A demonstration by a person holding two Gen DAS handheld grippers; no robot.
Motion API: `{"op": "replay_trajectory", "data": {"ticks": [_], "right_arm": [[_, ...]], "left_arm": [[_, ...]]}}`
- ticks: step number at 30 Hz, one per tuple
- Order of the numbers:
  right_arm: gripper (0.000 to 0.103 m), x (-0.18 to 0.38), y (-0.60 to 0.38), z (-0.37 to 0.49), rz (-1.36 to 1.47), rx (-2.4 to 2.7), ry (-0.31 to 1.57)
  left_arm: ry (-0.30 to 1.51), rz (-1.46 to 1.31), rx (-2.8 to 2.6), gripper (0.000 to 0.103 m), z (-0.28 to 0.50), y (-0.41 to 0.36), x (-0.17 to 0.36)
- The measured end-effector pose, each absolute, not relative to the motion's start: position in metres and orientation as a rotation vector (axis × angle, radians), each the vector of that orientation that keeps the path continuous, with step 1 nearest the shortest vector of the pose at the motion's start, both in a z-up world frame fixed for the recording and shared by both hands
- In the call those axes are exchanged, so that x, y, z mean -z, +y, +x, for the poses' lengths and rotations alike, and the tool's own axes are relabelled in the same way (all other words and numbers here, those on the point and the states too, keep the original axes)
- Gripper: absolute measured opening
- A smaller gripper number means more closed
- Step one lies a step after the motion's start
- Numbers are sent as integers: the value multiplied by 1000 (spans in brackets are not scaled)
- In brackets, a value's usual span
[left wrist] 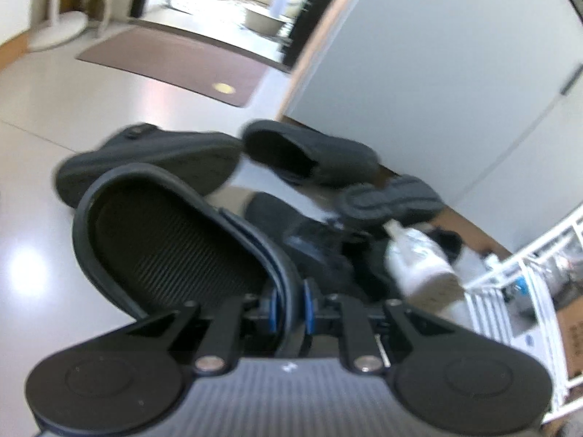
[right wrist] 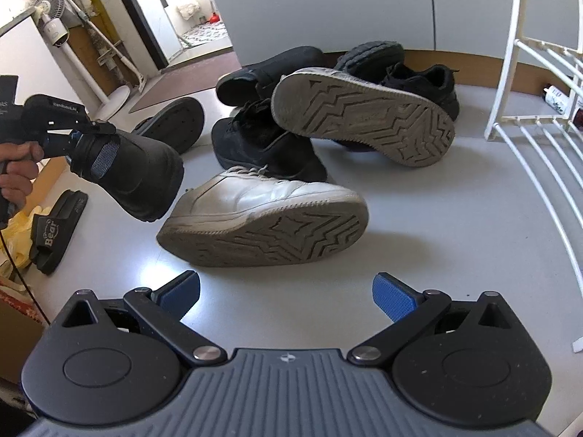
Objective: Organize scattered shoes
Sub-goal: 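Lift the black clog with the left tool toward the white wire rack, then lower the held black clog onto the floor beside the rack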
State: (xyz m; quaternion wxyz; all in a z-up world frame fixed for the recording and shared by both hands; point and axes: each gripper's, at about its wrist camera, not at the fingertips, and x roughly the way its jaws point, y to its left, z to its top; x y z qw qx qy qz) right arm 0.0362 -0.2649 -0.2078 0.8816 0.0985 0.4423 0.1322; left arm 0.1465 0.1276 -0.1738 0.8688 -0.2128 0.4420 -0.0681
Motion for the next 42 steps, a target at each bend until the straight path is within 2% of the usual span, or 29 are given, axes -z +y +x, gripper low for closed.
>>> {"op": "replay_trajectory", "data": {"ticks": [9,23,35,42], "right_arm": [[103,202,-291,24,192,-205,851],[103,214,-334,-19,215,-104,905],[103,215,-379,-53,354,12,849],[103,214,-402,-62,357,23,819]], "left_arm": [[981,-486,308,15,149,57,176],[1140,-477,478,15,119,-38,184],[1149,-403,537,14,112,-125,163],[1175,-432,498,14,105,-170,170]]}}
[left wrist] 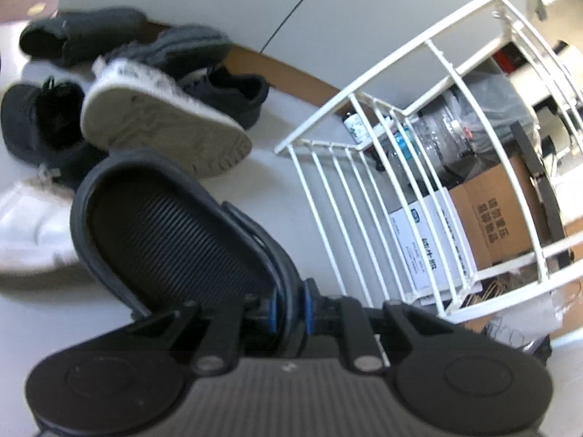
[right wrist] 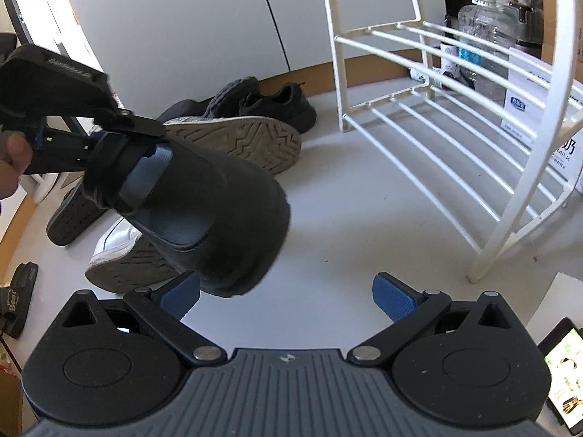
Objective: Organize scattered shoes
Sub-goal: 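Lower the held black clog onto the floor beside the rack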
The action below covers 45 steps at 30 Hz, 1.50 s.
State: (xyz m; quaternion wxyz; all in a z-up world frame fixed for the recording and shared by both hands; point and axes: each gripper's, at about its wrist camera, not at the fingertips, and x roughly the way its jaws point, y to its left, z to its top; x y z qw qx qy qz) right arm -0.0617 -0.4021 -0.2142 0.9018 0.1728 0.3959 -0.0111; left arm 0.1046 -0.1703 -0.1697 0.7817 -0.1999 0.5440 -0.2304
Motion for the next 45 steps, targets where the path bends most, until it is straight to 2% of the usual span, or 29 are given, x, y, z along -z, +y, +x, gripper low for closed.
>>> {"op": "replay_trajectory", "data": {"ticks": [15,25,32,35,37,39,42,45], "right_arm": [[103,227,-443,-88,446,73,818],[103,242,-444,-85,424,82,861],[103,251,-440,-83,395,86,903],[103,254,-438,-82,392,85,921],[103,255,-435,-80,394,80,920],[103,254,-432,-78,393,71,914],[103,251,-427,-74,389,53,901],[103,251,-424,-73,391,42,898]], "left_arm": [[1214,-675,267,13,63,-175,231],[1315,-658,204,14,54,-178,316],[1357,-623,230,18,62,-177,322],[1377,-585,247,25,66,-176,315],[1384,-539,255,40,66,-174,305],[1389,-500,264,43,66,-172,295],[1387,-445,289,42,68,-173,286],[1380,-378,323,26,68,-174,277]]}}
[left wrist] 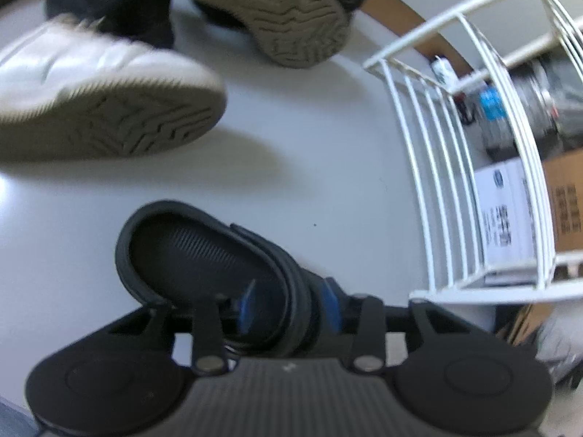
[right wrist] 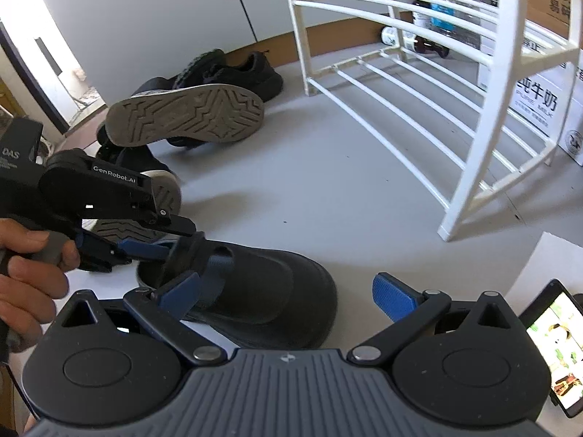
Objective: Organize scattered shoes
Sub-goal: 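Lower the held black clog onto the floor beside the rack, then open the left tool to release the clog while the right tool approaches it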
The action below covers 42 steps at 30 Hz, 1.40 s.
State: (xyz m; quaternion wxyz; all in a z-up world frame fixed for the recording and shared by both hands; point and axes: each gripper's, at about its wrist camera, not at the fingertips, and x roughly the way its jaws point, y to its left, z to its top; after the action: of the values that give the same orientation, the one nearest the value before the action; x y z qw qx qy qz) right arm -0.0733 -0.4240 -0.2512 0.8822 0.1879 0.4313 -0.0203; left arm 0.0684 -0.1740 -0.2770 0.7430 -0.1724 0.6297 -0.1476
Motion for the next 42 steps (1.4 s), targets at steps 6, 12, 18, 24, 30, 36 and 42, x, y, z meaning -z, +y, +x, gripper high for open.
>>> {"op": "replay_trajectory", "data": {"ticks": [6,12,18,24,30,36,42], "right_arm": [[103,252,-424,-74,400,43,899],[103,253,-426,-74,405,52,902],[103,254,-424,-72,401,28,904],[103,253,-423,-70,405,29,904],[103,250,-409,-62,370,-31,896],[103,248,-381,-52,287,-166,904],[103,257,-359,-40,213,-213,957]], "left_arm": [[1373,-349,341,18,74,-181,281],[1363,-310,362,18,90,-206,290],[1413,-185,443,17,107,-218,273],[1362,-62,535,21,117,-212,234],[1327,12,580,38,120,-185,212],[1301,-11,602,54,120,-149,228],[1285,-10,589,66,112,-107,244]]}}
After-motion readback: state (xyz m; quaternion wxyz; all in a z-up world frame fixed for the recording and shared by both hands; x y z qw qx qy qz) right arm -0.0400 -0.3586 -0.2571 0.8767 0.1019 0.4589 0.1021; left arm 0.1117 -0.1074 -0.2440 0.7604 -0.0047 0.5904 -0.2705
